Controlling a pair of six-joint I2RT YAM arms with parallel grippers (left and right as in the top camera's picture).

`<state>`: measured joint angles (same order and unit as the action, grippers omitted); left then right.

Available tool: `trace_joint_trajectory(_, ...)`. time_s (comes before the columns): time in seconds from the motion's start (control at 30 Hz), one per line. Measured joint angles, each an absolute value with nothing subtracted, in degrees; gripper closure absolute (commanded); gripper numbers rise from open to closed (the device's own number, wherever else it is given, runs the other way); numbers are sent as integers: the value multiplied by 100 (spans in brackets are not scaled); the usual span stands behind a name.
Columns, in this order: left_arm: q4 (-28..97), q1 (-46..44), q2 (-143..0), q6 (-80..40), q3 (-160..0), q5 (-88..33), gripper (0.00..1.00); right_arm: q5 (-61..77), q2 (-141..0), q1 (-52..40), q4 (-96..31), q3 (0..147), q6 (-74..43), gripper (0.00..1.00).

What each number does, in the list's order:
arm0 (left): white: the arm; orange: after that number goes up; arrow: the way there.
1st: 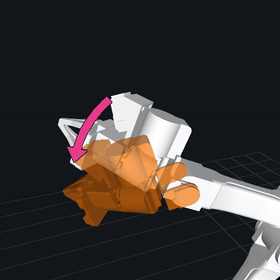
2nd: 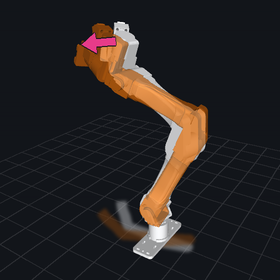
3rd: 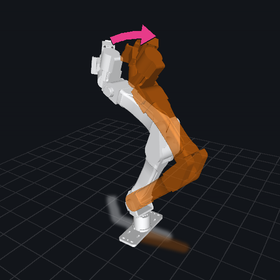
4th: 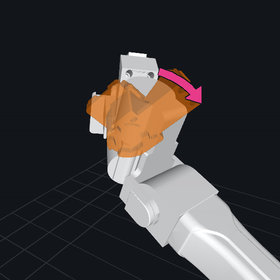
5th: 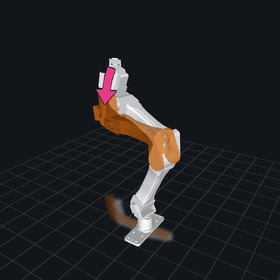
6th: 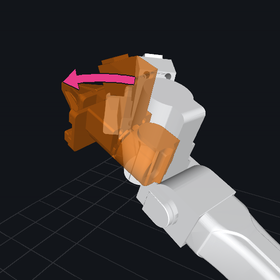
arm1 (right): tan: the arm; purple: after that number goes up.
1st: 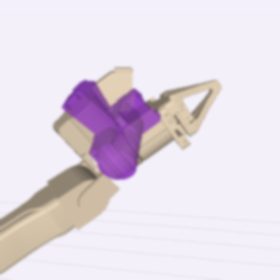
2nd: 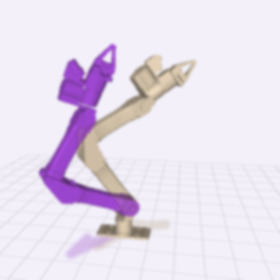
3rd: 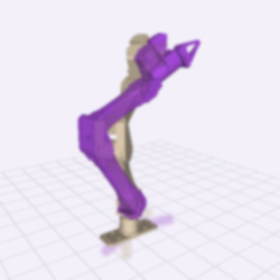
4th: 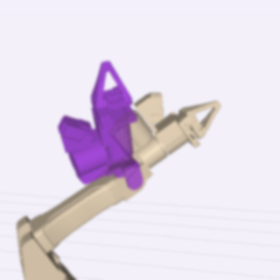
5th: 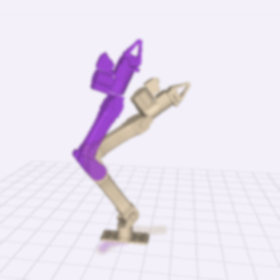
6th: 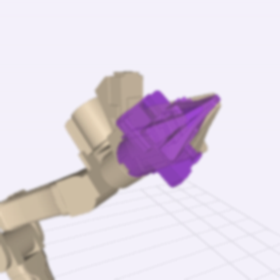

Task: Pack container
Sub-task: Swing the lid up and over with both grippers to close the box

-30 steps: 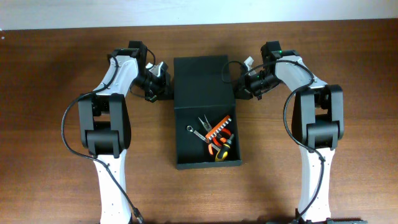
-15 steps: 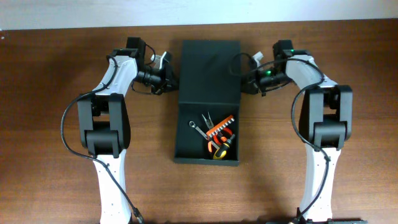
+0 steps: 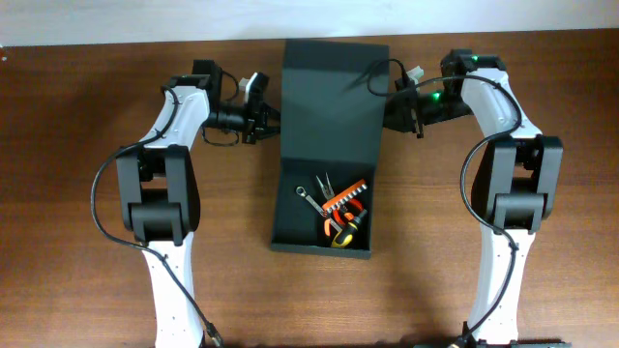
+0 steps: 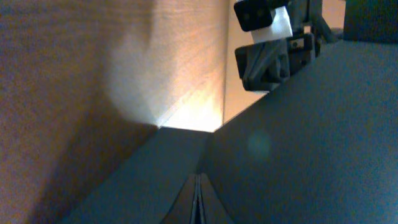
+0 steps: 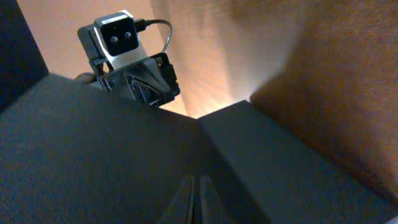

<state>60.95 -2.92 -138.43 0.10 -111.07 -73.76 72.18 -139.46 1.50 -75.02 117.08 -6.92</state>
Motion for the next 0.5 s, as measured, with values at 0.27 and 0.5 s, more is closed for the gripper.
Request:
trace_joint_trajectory(0.27,7393,-283,-12978,676,-11104,-7432,98,7282,-13493,117,-8899,11723,156,96)
trace_joint_trajectory(0.5,8202,-305,-12394,1070,-11104,-7098,98,7317,-13225,69,-9710,11738,897,96)
